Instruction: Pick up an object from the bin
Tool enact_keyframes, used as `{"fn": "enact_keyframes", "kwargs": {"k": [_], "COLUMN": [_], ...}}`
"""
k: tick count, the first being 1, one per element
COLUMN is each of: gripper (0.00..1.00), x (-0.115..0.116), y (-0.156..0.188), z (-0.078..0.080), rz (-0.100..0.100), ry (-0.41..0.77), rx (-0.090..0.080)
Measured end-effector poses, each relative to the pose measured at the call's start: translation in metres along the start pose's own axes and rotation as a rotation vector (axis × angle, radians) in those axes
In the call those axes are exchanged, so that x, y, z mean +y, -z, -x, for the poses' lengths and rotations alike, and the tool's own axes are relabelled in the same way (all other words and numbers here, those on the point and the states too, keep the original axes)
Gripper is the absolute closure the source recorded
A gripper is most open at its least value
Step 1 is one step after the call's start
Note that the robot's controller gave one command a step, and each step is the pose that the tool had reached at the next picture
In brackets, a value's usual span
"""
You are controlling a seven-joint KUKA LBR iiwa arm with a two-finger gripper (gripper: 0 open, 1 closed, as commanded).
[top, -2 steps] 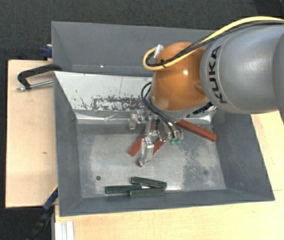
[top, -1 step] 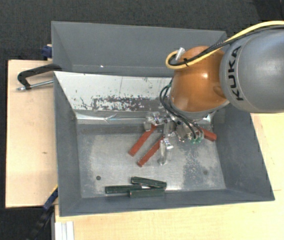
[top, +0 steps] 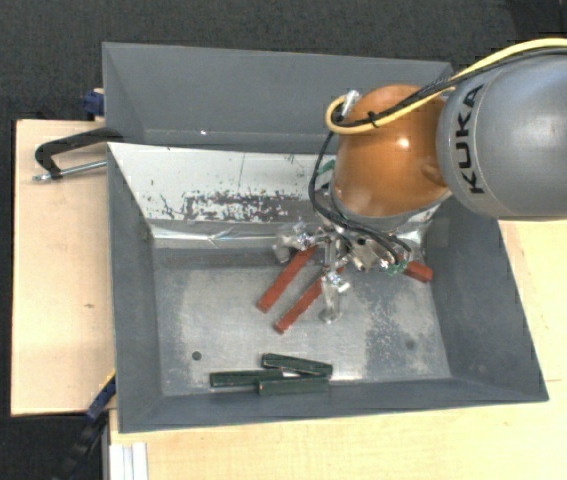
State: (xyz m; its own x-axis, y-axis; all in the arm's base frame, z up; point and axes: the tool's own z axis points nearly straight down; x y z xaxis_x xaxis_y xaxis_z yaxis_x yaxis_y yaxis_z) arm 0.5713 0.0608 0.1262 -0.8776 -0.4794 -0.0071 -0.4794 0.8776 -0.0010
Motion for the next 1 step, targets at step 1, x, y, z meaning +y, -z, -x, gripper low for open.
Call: {"fn": "enact_keyframes", "kwargs": {"k": [1], "gripper": [0.0], "x": [-0.0068], "y": [-0.0551], "z": [-0.0001], "rz": [0.002], "ry": [0.079], "rx": [0.004]}}
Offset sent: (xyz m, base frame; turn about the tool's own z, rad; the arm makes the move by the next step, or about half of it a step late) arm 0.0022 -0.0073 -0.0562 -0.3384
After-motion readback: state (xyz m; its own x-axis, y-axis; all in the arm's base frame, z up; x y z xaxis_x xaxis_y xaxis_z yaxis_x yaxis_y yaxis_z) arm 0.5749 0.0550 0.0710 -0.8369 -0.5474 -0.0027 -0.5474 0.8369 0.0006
